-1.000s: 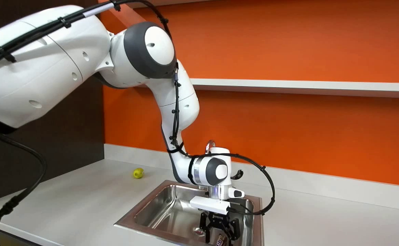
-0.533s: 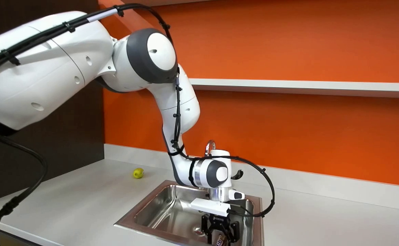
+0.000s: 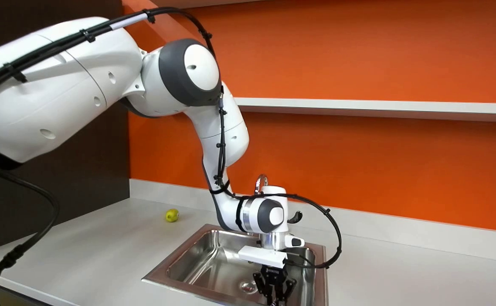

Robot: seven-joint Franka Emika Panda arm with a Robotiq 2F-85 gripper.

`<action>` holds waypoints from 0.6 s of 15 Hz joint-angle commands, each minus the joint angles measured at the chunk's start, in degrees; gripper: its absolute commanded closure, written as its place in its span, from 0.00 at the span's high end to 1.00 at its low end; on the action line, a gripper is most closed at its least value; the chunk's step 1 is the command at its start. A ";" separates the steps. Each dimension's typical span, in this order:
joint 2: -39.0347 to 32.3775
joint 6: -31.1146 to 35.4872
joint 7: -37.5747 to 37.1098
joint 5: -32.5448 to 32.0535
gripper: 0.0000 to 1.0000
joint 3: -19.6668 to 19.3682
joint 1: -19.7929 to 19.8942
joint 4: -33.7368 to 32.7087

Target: Remove the packet from the sink

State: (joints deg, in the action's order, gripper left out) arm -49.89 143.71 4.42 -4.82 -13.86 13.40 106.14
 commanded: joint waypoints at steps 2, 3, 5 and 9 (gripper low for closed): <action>-0.06 -0.82 -1.11 -0.48 0.04 0.28 0.03 -1.13; 0.55 -0.92 -1.17 -0.57 0.04 0.22 -0.21 -0.74; 1.94 -1.25 -0.95 -0.76 0.04 0.28 -0.66 0.20; 6.33 -1.05 -1.16 -1.81 0.04 -0.03 -3.02 3.64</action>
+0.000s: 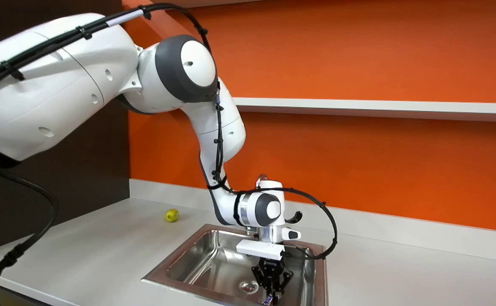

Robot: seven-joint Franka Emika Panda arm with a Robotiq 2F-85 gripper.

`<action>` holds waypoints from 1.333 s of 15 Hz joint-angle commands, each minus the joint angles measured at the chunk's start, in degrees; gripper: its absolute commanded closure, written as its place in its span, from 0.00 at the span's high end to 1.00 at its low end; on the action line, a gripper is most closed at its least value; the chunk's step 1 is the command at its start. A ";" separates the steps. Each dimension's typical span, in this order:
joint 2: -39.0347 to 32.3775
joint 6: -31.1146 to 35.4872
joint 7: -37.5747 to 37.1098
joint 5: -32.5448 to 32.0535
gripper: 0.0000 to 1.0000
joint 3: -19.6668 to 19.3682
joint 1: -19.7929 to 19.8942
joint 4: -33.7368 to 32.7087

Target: Remove the packet from the sink

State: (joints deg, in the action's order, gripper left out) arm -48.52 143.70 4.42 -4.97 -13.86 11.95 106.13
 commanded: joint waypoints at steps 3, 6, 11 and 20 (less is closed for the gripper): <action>9.37 -0.48 -1.12 -3.06 0.04 -0.18 -3.82 7.62; 13.91 -0.48 -0.87 -4.98 0.04 -0.06 -5.64 11.88; 21.78 -0.16 -0.05 -9.03 0.04 0.64 -8.09 20.01; 34.13 0.54 -0.72 -19.63 0.04 3.63 -13.64 30.42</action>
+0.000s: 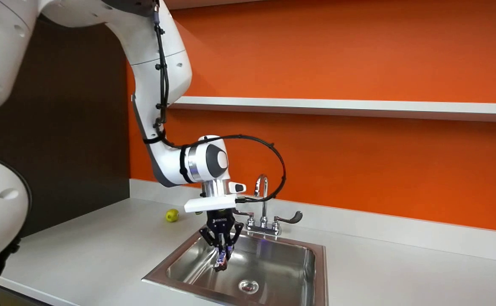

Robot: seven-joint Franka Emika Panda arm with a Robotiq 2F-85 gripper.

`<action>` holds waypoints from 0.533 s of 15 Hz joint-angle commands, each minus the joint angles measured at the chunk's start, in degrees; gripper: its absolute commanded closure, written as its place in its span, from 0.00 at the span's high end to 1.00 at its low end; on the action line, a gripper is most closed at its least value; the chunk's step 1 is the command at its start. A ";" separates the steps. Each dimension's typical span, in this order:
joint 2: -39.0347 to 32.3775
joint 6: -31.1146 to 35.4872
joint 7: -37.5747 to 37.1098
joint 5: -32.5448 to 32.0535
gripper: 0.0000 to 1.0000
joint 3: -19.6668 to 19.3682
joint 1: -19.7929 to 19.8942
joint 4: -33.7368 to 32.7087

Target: Remove the packet from the sink

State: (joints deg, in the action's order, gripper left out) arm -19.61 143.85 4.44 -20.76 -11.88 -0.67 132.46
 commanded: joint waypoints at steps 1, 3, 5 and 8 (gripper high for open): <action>6.03 0.21 -0.69 -4.70 0.04 2.48 -1.54 4.63; 7.45 0.07 -0.20 -6.07 0.04 4.59 -2.67 5.67; 8.08 0.08 0.42 -6.85 0.04 6.78 -3.64 6.24; 7.69 0.16 2.12 -6.87 0.04 10.19 -5.06 6.03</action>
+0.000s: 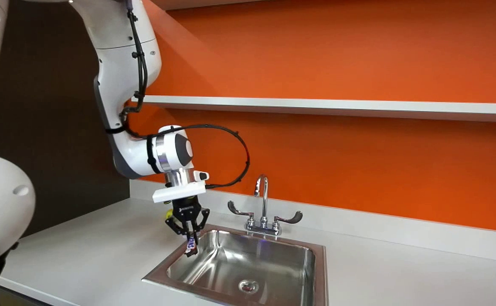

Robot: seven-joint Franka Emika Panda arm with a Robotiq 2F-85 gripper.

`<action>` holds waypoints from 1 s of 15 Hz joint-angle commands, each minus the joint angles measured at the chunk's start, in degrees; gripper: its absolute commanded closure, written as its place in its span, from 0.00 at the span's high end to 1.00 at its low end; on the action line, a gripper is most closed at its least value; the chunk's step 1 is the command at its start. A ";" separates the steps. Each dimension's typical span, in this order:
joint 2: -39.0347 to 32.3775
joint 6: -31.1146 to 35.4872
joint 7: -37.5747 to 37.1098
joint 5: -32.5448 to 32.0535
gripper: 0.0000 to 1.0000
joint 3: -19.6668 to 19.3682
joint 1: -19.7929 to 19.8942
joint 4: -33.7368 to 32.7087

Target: Remove the packet from the sink

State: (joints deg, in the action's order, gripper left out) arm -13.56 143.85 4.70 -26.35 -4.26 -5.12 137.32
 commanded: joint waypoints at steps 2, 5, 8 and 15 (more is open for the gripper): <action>0.51 0.28 3.64 -0.90 0.04 4.56 -1.43 0.46; -1.61 0.20 5.76 -1.21 0.04 6.78 -2.68 -0.96; -3.55 0.15 7.83 -1.36 0.04 8.04 -3.49 -2.04; -7.30 -0.47 11.31 -0.96 0.04 8.69 -3.80 -4.81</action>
State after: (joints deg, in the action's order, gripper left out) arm -19.57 143.86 13.98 -26.47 4.05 -9.28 134.43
